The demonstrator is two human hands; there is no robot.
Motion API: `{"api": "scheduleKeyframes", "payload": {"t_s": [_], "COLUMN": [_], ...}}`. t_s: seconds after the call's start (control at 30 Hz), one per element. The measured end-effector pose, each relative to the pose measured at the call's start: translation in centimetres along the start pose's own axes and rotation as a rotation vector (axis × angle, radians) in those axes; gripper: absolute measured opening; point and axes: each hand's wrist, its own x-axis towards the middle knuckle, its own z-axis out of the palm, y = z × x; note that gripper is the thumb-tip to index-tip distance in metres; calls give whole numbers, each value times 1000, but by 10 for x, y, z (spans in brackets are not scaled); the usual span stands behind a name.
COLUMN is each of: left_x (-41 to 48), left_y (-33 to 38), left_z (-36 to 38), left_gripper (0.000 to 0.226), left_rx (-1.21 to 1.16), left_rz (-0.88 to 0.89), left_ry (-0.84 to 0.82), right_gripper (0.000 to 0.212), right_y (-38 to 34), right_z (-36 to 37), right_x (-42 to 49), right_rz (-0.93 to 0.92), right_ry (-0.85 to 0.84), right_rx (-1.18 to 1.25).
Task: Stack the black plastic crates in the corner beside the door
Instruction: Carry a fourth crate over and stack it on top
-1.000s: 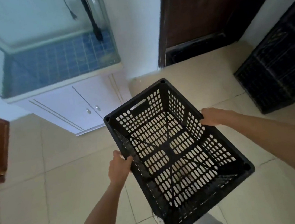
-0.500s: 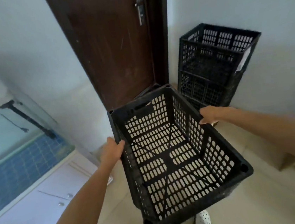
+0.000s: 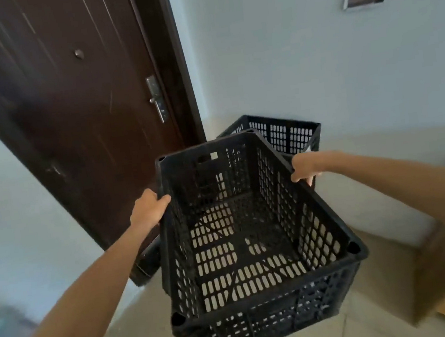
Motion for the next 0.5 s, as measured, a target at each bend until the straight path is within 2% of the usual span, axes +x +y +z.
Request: {"api": "scheduleKeyframes", "payload": {"t_s": [0.17,0.3,0.5], "left_x": [63,111,202], "left_y": [77,126,191], "left_z": [-14,-14,-3], "left_gripper": [34,31,46], "left_rx": [22,50,64], "left_rz": [75,155,227], "left_ry": [43,93,120], "right_gripper": [29,39,42], "right_y": [32,47,73], "right_z": [-70,-109,-165], "right_x": [27,48,110], "right_rz": [10,15,60], "right_ry": [153,224,302], "right_rx": [1,-1,-3]}}
